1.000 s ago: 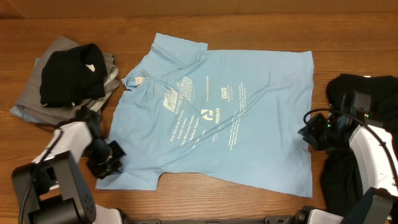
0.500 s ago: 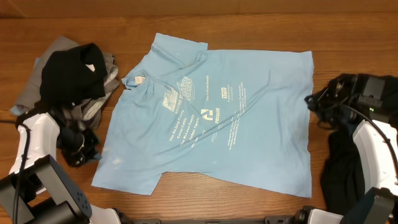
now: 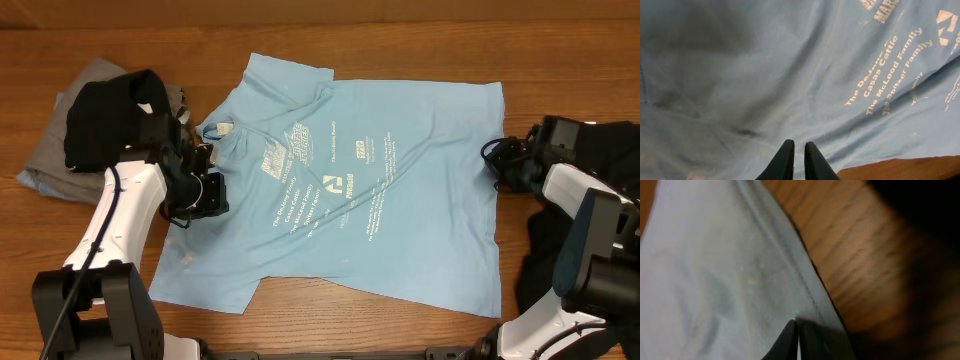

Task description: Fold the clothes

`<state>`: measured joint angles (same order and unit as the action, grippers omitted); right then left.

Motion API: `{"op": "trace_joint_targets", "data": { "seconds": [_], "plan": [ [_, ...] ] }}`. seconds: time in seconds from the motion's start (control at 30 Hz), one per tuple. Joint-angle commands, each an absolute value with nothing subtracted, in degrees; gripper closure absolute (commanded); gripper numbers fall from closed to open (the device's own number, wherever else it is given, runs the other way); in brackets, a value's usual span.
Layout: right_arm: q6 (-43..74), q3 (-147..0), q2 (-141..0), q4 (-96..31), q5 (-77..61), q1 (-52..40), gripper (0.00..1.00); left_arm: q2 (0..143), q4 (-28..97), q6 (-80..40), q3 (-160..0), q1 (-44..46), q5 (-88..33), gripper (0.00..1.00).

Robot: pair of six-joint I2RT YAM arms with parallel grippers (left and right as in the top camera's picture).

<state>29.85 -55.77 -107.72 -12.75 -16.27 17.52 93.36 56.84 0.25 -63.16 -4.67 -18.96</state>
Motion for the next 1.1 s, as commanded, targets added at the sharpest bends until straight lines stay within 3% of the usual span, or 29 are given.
{"op": "trace_joint_targets", "data": {
  "seconds": [0.0, 0.1, 0.23, 0.33, 0.57, 0.7, 0.77, 0.97, 1.07],
  "plan": [
    [31.1, -56.4, -108.8, -17.6, -1.1, 17.4, 0.94, 92.2, 54.7, 1.7, -64.0, -4.2, -20.0, 0.88],
    [36.4, -56.4, -108.8, -21.5, 7.8, 18.8, 0.94, 92.2, 52.8, 1.5, -64.0, -4.2, -20.2, 0.84],
    [36.2, -58.7, -108.8, -25.2, 6.4, 21.6, 0.96, 92.2, 52.0, 1.6, -64.0, -4.2, -19.5, 0.72],
    [35.0, -63.0, -108.6, -30.1, 4.4, 21.7, 0.96, 92.3, 52.0, 1.5, -63.7, -4.2, -15.2, 0.69],
    [26.7, -76.5, -105.6, -42.6, -11.1, 21.5, 0.86, 95.7, 43.0, 1.1, -56.4, -4.1, -11.4, 0.79],
    [25.0, -78.8, -102.8, -45.2, -18.9, 21.5, 0.83, 98.8, 34.4, -2.0, -52.4, -4.2, -11.4, 0.93],
    [25.0, -78.8, -101.2, -45.7, -20.7, 21.5, 0.83, 100.8, 33.6, -2.8, -52.1, -4.2, -11.4, 0.96],
    [23.0, -78.8, -97.9, -48.0, -21.1, 21.5, 0.83, 103.5, 45.8, -12.1, -52.1, -5.5, -1.8, 0.96],
    [22.6, -78.8, -97.2, -49.3, -21.1, 21.5, 0.83, 103.4, 52.5, -13.3, -52.1, -10.3, -1.1, 0.96]
  ]
}}
